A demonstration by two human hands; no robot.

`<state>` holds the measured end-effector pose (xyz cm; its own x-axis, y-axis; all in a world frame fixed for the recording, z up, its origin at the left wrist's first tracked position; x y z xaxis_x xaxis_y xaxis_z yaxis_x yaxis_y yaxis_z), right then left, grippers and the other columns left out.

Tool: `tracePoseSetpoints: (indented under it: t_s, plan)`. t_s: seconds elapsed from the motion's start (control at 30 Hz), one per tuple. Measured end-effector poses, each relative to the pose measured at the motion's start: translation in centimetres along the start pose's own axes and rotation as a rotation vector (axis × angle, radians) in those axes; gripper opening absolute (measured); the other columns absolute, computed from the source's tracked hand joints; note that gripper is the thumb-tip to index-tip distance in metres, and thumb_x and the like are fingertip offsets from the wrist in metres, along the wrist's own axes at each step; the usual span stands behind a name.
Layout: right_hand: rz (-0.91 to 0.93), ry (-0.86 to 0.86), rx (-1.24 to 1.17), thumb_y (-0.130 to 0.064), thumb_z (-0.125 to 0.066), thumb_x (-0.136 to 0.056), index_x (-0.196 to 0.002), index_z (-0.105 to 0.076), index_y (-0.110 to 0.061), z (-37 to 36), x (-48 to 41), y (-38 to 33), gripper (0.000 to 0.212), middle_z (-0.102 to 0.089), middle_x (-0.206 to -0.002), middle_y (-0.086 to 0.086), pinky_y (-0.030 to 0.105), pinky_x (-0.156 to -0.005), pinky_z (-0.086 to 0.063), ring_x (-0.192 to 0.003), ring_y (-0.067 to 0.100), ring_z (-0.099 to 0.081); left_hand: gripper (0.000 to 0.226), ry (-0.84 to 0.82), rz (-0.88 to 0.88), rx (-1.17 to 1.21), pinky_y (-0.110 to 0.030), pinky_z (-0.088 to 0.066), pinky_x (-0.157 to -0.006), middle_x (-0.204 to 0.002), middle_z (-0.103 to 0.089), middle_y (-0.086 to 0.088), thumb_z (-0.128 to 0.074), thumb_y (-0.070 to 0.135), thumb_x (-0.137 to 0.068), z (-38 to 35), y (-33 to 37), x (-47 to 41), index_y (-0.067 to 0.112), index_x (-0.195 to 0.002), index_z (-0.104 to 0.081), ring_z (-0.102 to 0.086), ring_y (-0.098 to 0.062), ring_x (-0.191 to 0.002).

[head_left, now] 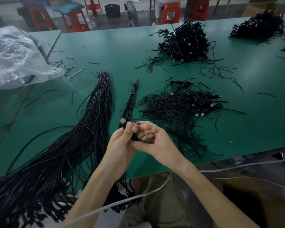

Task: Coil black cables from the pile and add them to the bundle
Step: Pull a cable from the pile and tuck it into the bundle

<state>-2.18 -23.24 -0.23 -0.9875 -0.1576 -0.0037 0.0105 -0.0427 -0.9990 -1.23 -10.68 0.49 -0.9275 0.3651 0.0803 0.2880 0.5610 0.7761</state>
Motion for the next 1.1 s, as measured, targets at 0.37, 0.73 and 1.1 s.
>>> tracePoseSetpoints:
  t_s: [0.37,0.73,1.1]
  plan:
    - [0.235,0.128,0.374,-0.012,-0.080,-0.082,-0.132,-0.069,-0.017,1.0,0.6,-0.7,0.051,-0.073,-0.115,-0.001,0.035,-0.095,-0.053,-0.108,0.010,-0.067,0.022,-0.224,-0.012,-0.773,-0.031,-0.051,-0.100,-0.110,-0.073,-0.018,-0.054,0.013,-0.102,1.4,3.9,0.7,-0.001,-0.100,-0.071,-0.069,-0.026,-0.112]
    - [0.241,0.007,0.621,-0.015,-0.074,-0.091,-0.135,-0.063,-0.008,0.8,0.4,0.2,0.046,-0.059,-0.099,-0.005,0.014,-0.084,-0.041,-0.090,0.006,-0.053,0.023,0.166,-0.051,-0.989,-0.025,-0.058,-0.061,-0.075,-0.076,-0.005,-0.082,0.030,-0.075,3.0,3.2,1.0,0.014,-0.092,-0.076,-0.072,-0.013,-0.069]
    - [0.328,-0.229,1.105,0.019,-0.048,-0.089,-0.120,-0.063,-0.006,0.6,0.7,1.6,0.042,-0.055,-0.105,0.005,0.039,-0.083,-0.048,-0.101,0.018,-0.046,0.016,-0.184,0.140,-1.546,-0.025,-0.048,-0.063,-0.078,-0.065,0.006,-0.054,0.035,-0.106,3.9,0.7,-0.2,0.031,-0.096,-0.066,-0.059,-0.007,-0.067]
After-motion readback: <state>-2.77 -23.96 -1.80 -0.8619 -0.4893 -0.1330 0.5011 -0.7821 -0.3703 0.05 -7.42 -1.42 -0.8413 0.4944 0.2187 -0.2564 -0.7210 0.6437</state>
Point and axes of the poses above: each hand's wrist, its own x-axis away from the middle knuckle, its own z-axis out of the back of the hand, y = z × x, the point moved 3 cm from there along -x, towards the middle knuckle
